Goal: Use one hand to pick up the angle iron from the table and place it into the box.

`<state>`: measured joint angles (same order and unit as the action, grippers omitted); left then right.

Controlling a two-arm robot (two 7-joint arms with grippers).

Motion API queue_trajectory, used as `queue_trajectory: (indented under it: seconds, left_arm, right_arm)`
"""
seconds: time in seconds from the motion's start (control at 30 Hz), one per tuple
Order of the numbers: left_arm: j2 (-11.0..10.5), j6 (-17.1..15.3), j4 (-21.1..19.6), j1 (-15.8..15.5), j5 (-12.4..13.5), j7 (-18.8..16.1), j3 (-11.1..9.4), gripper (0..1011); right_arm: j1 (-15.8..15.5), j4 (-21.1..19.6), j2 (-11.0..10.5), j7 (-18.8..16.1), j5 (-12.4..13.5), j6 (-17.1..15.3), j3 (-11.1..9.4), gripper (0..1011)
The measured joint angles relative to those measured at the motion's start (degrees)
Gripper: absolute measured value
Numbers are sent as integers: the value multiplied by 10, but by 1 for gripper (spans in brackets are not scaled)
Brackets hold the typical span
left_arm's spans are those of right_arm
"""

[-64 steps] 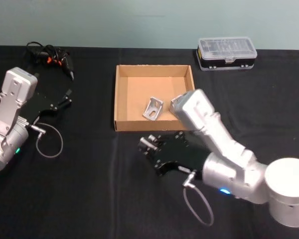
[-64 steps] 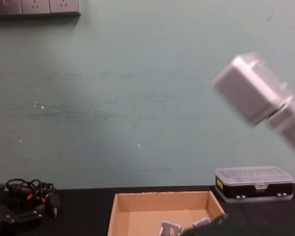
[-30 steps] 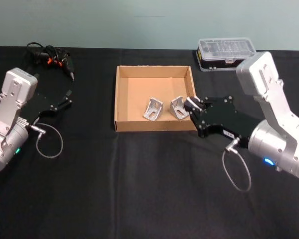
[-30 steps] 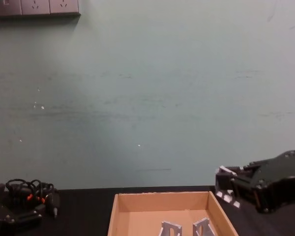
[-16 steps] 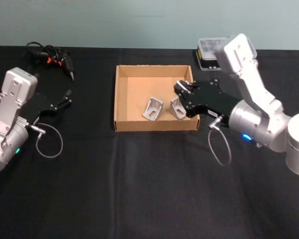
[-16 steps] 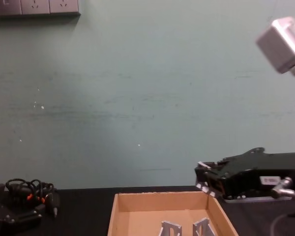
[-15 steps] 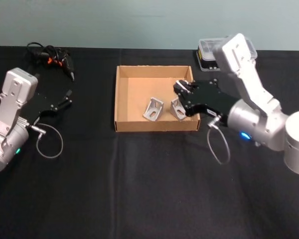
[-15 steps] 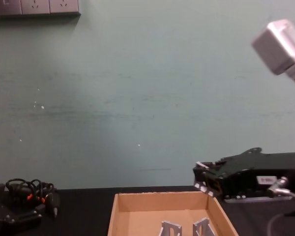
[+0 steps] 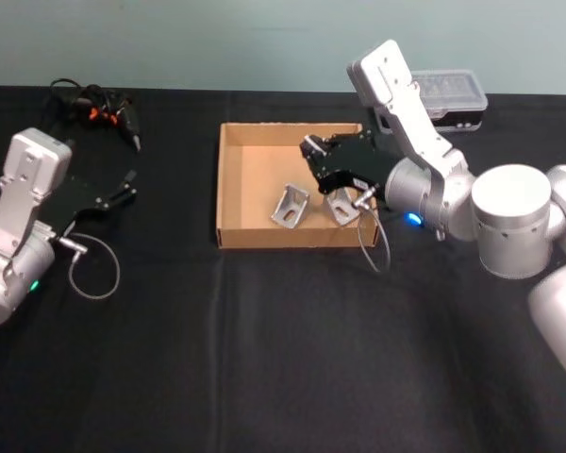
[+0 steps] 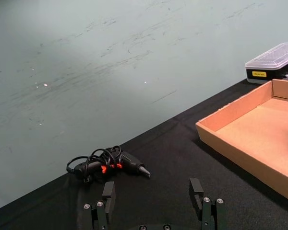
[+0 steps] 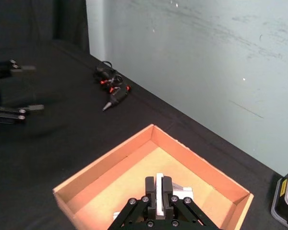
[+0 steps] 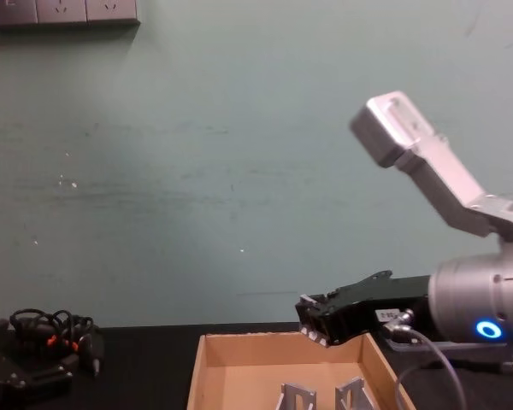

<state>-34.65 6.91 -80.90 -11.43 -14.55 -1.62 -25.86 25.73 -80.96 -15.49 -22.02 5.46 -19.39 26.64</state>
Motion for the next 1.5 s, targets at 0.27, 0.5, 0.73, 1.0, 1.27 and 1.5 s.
queue_trajectory:
  seconds: [0.27,0.5,0.73,1.0,1.27,1.5]
  left_arm:
    - [0,0,0,0,0,0,0,1011]
    - [0,0,0,0,0,0,0,1011]
    - [0,0,0,0,0,0,0,1011]
    - [0,0,0,0,0,0,0,1011]
    - [0,0,0,0,0,0,0,1011]
    - [0,0,0,0,0,0,0,1011]
  right_arm:
    - [50,79,31,-2,-20,4,17,87]
    - [83,144,58,0,-34,7,22,87]
    - [97,183,74,8,-43,7,18,87]
    - [103,205,82,11,-49,7,9,87]
    - [102,213,86,11,-54,3,3,87]
    - [98,207,88,11,-58,-6,-1,87]
